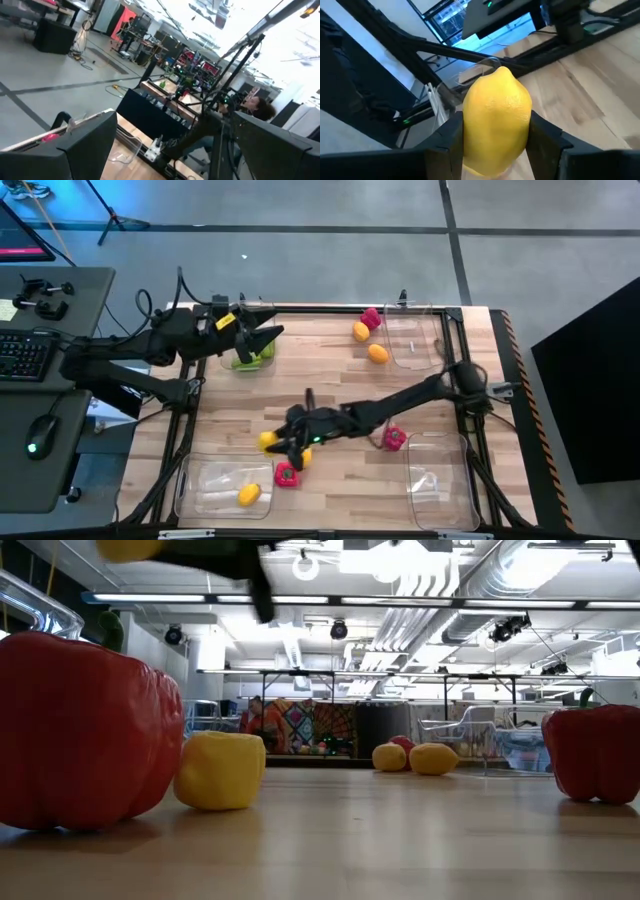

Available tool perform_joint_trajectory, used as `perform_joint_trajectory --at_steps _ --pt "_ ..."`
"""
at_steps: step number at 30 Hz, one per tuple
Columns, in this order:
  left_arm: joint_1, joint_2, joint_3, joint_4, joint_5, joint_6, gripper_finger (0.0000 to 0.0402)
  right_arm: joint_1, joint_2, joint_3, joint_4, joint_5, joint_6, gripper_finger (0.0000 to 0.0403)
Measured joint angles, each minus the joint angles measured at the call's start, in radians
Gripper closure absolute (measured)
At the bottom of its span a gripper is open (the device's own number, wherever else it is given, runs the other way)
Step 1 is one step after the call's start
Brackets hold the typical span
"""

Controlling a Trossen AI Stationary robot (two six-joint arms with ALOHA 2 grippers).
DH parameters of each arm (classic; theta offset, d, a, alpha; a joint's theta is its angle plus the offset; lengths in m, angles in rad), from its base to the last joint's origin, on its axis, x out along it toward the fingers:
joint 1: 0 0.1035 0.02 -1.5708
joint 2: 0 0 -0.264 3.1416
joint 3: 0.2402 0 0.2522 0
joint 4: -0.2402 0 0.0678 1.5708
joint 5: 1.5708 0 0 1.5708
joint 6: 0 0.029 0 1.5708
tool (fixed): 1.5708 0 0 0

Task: Sort produce into baskets
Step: Put the lemon into the bottom left transparent bin

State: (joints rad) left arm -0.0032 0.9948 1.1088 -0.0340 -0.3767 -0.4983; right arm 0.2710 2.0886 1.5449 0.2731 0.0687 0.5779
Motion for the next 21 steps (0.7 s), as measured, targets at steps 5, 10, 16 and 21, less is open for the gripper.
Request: perform_joint_trajectory --at_steps 5,10,16,21 --pt "0.000 0.000 0.000 -0.005 0.014 0.013 0.0025 0.000 0.164 0.209 0.000 -0.083 0.023 0.0254" --pt "0.000 0.000 0.000 -0.008 0.050 0.014 0.0025 0.006 0.285 0.367 -0.009 -0.131 0.099 0.0246" --pt "0.000 0.000 0.000 -0.036 0.059 0.013 0.0025 0.006 0.322 0.415 -0.070 -0.149 0.101 0.0234" --pt "0.000 0.000 0.000 -0.038 0.058 0.012 0.0025 -0.013 0.323 0.406 -0.073 -0.254 0.108 0.0215"
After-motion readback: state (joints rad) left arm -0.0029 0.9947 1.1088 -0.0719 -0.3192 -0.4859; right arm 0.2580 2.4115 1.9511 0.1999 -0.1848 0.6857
